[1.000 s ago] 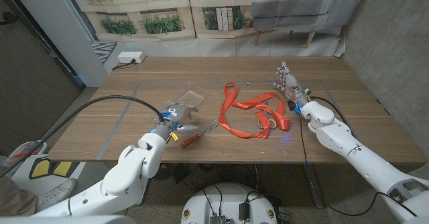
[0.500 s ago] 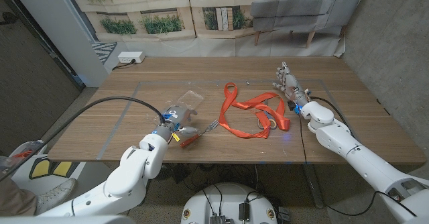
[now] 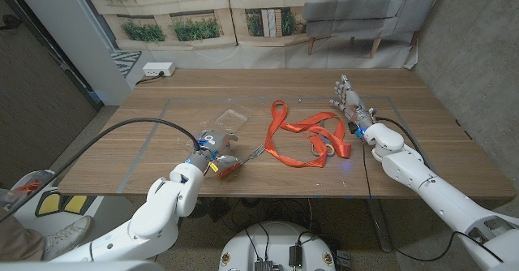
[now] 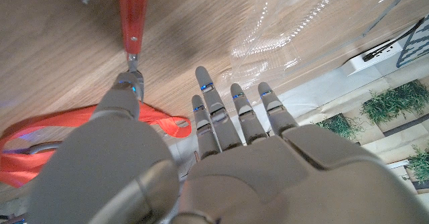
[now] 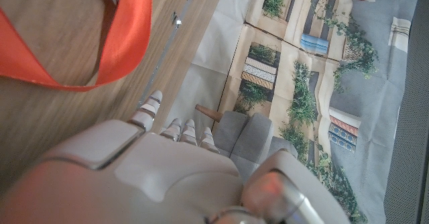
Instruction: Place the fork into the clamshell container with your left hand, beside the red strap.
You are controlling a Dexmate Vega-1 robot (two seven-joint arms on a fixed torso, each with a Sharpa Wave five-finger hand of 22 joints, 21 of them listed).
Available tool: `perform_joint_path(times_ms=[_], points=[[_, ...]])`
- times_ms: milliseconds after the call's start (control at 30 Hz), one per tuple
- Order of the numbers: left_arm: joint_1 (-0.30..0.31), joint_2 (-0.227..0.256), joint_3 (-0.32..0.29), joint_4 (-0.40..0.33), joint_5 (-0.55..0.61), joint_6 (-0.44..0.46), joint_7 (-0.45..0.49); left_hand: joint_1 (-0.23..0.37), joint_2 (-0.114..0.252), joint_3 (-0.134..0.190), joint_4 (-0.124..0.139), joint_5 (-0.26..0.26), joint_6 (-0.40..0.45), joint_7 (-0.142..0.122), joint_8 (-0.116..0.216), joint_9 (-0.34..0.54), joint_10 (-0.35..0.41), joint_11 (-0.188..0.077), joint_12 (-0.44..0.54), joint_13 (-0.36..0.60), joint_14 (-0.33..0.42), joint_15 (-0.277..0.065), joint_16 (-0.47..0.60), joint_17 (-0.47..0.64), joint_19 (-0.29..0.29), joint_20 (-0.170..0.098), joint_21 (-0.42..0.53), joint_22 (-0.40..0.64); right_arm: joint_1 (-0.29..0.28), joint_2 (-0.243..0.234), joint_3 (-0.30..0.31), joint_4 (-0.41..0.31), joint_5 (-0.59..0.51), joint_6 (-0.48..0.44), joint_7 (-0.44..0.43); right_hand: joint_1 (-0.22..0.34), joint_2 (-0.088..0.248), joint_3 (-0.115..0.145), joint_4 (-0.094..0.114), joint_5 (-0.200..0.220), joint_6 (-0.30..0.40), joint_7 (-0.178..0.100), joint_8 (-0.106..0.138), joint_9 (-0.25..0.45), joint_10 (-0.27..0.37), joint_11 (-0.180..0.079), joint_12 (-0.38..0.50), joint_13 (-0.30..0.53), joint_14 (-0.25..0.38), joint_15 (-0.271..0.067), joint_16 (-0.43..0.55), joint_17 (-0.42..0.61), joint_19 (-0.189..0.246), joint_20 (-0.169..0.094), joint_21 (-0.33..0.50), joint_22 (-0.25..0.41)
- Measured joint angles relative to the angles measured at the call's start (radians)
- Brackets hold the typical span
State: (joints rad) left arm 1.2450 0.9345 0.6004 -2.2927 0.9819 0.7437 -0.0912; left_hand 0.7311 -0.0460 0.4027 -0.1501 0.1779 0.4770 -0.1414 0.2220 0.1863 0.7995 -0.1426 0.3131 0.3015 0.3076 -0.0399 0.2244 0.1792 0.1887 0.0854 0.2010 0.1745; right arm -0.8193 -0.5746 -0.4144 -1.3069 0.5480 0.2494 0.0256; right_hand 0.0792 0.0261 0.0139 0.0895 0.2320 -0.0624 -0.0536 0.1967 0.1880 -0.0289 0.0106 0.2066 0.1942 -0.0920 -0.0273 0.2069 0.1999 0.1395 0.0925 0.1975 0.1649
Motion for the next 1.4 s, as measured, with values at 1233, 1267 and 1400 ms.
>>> perform_joint_path(times_ms=[1233,1267,1400], points=[[-0.01,0.014,0.005,0.001,-0.057,-0.038,-0.01,0.015,0.015,0.0,0.0,0.0,-0.01,0.0,-0.012,0.003,0.002,-0.033,-0.011,0.008,0.0,0.0,-0.008,0.0,-0.004,0.004,0.0,0.0,0.016,0.014,-0.007,0.014,-0.008,-0.002,-0.007,0.001,0.001,0.0,0.0,0.0,0.0,0.0,0.0,0.0,0.0,0.0,0.0,0.0,-0.006,-0.005,-0.004,0.0,-0.025,0.011,-0.009,0.0],[-0.009,0.014,0.006,0.001,-0.057,-0.038,-0.01,0.016,0.016,0.0,0.0,0.0,-0.01,0.0,-0.012,0.002,0.001,-0.034,-0.012,0.008,0.0,0.0,-0.008,0.0,-0.004,0.004,0.0,0.0,0.016,0.014,-0.007,0.013,-0.008,-0.003,-0.007,0.001,0.001,0.0,0.0,0.0,0.0,0.0,0.0,0.0,0.0,0.0,0.0,0.0,-0.006,-0.005,-0.004,0.0,-0.025,0.011,-0.009,0.0],[-0.005,0.015,0.006,-0.002,-0.062,-0.038,-0.008,0.021,0.021,0.004,-0.004,0.0,-0.014,-0.003,-0.012,0.002,0.001,-0.034,-0.012,0.008,-0.004,-0.004,-0.015,0.0,-0.004,0.004,0.0,0.0,0.016,0.013,-0.007,0.012,-0.008,-0.004,-0.007,0.001,0.001,0.0,0.0,0.0,0.0,0.0,0.0,0.0,0.0,0.0,0.0,0.0,-0.005,-0.005,-0.004,0.0,-0.025,0.011,-0.009,0.0]])
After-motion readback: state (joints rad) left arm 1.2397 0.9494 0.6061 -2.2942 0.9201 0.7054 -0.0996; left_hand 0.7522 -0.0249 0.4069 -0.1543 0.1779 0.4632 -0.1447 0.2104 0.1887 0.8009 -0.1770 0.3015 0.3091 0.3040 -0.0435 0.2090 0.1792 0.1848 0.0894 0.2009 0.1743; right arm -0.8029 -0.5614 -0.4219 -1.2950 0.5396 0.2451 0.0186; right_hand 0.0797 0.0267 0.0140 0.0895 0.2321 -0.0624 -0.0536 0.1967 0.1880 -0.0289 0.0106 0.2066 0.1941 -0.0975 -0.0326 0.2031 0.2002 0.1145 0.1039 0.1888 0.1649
